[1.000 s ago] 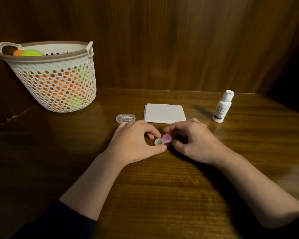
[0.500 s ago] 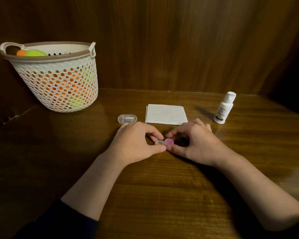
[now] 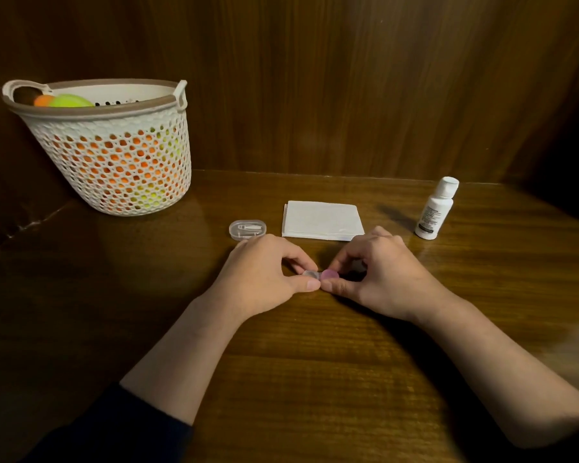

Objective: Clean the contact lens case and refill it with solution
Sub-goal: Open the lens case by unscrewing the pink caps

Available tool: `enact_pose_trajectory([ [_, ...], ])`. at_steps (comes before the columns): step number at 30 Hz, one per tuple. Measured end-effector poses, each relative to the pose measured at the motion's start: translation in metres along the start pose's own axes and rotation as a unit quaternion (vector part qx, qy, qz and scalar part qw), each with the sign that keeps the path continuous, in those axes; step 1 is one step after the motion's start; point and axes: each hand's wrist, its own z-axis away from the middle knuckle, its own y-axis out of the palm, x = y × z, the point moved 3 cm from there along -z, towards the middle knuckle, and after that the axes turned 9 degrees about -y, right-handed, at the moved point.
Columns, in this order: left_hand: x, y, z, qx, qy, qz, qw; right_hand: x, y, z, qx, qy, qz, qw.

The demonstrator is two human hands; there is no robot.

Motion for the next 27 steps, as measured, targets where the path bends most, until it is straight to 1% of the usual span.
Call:
enact_pose_trajectory([
  [5, 0.0006, 0.0034, -0.0015, -0.001, 0.000, 0.010, 1.000, -0.0002, 0.0023, -0.0024, 0.002, 0.013, -0.029, 0.999],
  [11, 0.0010, 0.0051, -0.0014, 0.009, 0.003, 0.018, 1.000, 0.0001, 0.0010, 0.0003, 0.022, -0.014, -0.064, 0.998],
  [15, 0.0029, 0.0041, -0.0022, 0.011, -0.001, 0.028, 1.000, 0.0000, 0.0021, 0.0014, 0.041, -0.023, -0.047, 0.998],
  [19, 0.0045, 0.0033, -0.0037, 0.003, 0.003, 0.028, 1.000, 0.0047, 0.0035, 0.0000, 0.032, -0.026, -0.033, 0.999],
  [23, 0.0057, 0.0034, -0.0045, 0.006, 0.002, 0.031, 1.000, 0.0022, 0.0053, -0.0018, 0.023, -0.006, -0.081, 0.996],
  [27, 0.0059, 0.0032, -0.0045, 0.008, 0.001, 0.027, 1.000, -0.0016, 0.0058, 0.0000, 0.033, -0.008, -0.087, 0.996],
])
